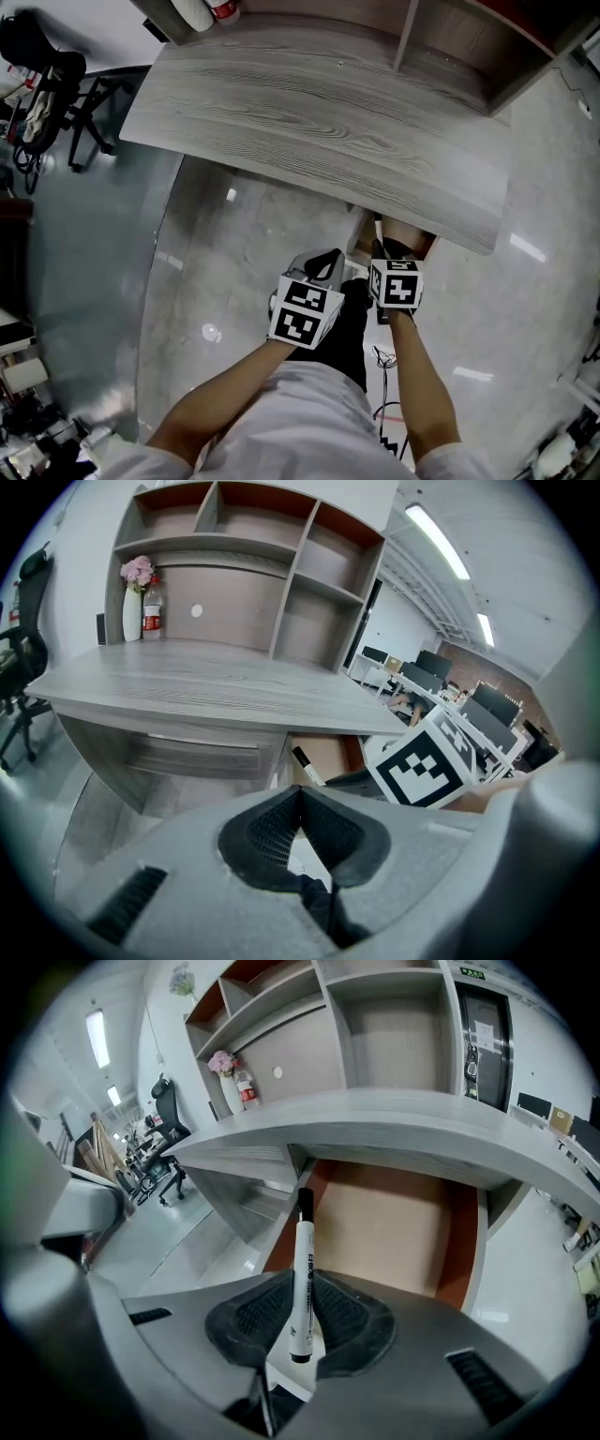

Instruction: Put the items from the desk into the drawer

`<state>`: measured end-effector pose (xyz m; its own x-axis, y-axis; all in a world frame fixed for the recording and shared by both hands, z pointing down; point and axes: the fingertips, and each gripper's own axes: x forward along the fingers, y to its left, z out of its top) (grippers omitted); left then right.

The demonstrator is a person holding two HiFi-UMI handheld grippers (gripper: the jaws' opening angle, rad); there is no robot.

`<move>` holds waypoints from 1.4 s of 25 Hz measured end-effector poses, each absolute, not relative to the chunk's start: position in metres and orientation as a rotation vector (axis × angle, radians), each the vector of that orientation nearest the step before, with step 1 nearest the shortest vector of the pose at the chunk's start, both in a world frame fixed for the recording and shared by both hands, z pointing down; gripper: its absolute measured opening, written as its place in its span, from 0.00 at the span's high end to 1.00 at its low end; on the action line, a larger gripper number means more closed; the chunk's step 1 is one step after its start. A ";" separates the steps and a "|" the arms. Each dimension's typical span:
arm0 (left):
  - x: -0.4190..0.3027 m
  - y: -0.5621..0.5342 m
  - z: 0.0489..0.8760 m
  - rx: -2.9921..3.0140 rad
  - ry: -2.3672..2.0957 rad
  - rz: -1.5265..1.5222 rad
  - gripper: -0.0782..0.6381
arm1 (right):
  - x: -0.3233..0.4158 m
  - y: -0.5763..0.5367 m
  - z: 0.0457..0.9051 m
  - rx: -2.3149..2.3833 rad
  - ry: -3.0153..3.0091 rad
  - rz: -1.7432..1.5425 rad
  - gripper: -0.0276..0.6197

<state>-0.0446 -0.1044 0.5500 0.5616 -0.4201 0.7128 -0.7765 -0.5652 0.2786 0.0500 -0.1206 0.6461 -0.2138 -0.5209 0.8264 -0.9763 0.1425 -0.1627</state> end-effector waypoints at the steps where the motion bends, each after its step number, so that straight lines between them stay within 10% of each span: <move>1: -0.045 -0.107 0.550 2.210 -0.958 0.796 0.89 | 0.050 -0.122 0.648 1.429 -1.813 0.969 0.88; 35: -0.042 -0.091 0.525 2.267 -0.967 0.706 0.89 | 0.028 -0.095 0.594 1.434 -1.897 0.897 0.91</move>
